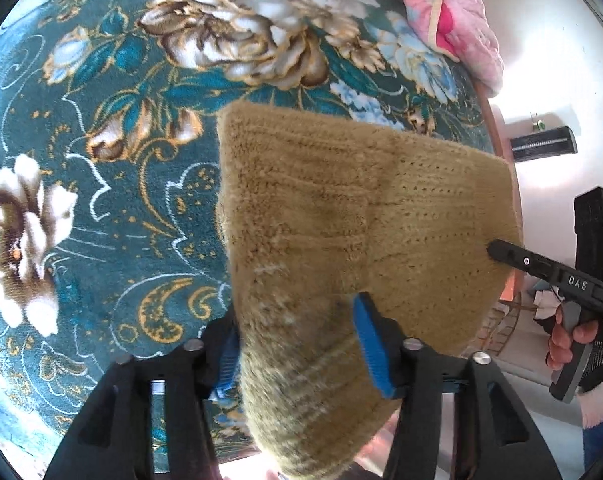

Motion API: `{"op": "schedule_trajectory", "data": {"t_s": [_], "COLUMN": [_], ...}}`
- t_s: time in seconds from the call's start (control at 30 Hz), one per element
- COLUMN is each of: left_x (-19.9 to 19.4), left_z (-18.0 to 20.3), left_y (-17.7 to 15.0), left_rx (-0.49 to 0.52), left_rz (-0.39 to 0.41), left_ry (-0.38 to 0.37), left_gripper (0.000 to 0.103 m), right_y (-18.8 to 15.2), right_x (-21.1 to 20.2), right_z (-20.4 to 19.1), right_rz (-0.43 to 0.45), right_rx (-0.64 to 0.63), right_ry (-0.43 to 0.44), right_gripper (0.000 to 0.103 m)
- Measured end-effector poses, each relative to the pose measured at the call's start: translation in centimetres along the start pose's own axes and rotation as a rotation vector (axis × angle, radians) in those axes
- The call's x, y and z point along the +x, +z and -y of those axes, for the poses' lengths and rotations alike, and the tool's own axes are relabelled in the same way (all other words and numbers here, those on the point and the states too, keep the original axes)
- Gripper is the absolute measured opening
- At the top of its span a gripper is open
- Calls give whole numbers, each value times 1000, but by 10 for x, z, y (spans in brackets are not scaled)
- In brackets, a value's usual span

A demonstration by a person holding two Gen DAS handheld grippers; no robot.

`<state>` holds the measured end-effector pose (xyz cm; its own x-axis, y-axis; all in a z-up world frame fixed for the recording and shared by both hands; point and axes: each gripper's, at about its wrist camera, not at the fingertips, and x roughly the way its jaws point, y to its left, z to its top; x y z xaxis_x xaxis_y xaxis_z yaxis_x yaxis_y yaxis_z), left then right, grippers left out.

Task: Fold clothes
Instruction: 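Lower the folded sweater onto the floral sheet with both grippers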

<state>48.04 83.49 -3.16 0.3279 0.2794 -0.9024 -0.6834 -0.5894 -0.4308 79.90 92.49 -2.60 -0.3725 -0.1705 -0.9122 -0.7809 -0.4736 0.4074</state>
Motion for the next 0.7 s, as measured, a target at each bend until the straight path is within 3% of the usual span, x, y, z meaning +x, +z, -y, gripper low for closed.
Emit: {"op": "schedule_trajectory", "data": {"t_s": [0.1, 0.13, 0.33, 0.4, 0.5, 0.7], "left_x": [-10, -12, -28, -38, -51, -45], "left_z": [-2, -1, 6, 12, 18, 43], "left_y": [-1, 0, 0, 0, -2, -11], "left_rx": [-10, -14, -1, 23, 34, 120], "left_rz": [28, 38, 80, 123, 176, 148], "left_ry": [12, 16, 33, 88, 87, 52], "left_gripper": [63, 71, 73, 73, 73, 73], "right_y": [-7, -11, -22, -24, -29, -40], "right_x": [-12, -17, -38, -44, -55, -41], "right_z": [-4, -6, -12, -22, -36, -58], "right_rz": [38, 54, 140, 175, 236, 193], "right_rx": [8, 15, 39, 13, -20, -73], "right_ry": [-22, -29, -66, -102, -104, -61], "right_gripper": [55, 61, 61, 61, 61, 61]}}
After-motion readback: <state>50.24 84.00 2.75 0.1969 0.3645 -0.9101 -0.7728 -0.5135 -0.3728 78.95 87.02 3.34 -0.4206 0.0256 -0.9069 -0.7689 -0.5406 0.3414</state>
